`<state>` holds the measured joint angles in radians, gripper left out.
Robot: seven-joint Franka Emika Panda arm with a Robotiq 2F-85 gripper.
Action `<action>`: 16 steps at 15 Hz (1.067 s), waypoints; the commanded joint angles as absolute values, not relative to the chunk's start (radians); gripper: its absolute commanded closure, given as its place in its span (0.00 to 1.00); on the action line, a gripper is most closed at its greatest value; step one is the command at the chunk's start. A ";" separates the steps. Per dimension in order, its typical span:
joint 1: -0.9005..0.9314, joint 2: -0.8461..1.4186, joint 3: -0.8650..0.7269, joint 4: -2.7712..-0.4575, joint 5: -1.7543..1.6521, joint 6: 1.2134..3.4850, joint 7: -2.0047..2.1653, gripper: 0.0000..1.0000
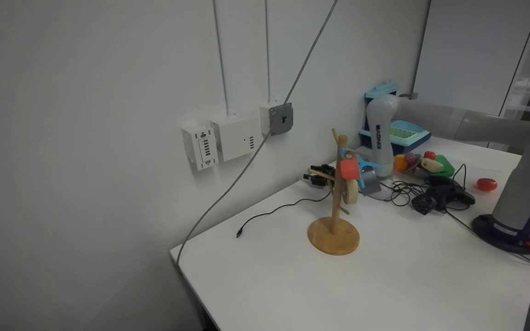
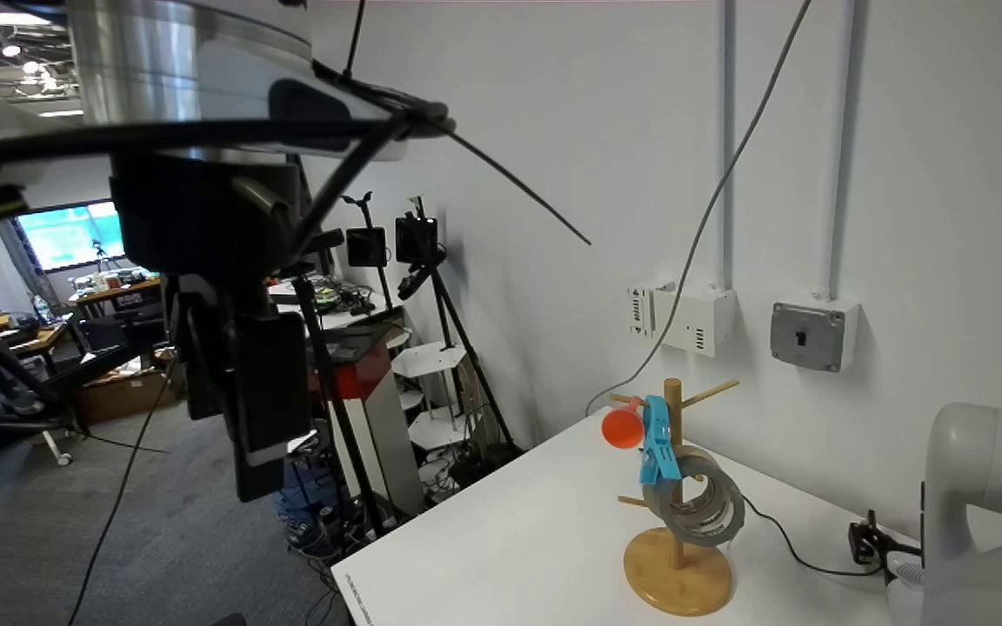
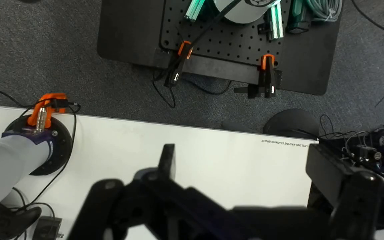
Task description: Take the cup off the wooden stand and put it on the table
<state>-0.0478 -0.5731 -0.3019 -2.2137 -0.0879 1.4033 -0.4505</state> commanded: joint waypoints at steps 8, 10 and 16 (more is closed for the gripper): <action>-0.052 -0.559 -0.275 -2.245 -0.059 1.458 -0.443 0.00; -0.047 -0.554 -0.258 -2.262 -0.050 1.492 -0.433 0.00; -0.033 -0.516 -0.187 -2.304 -0.009 1.652 -0.360 0.00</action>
<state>-0.0419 -0.5320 -0.2104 -2.2940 -0.0468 1.5845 -0.4053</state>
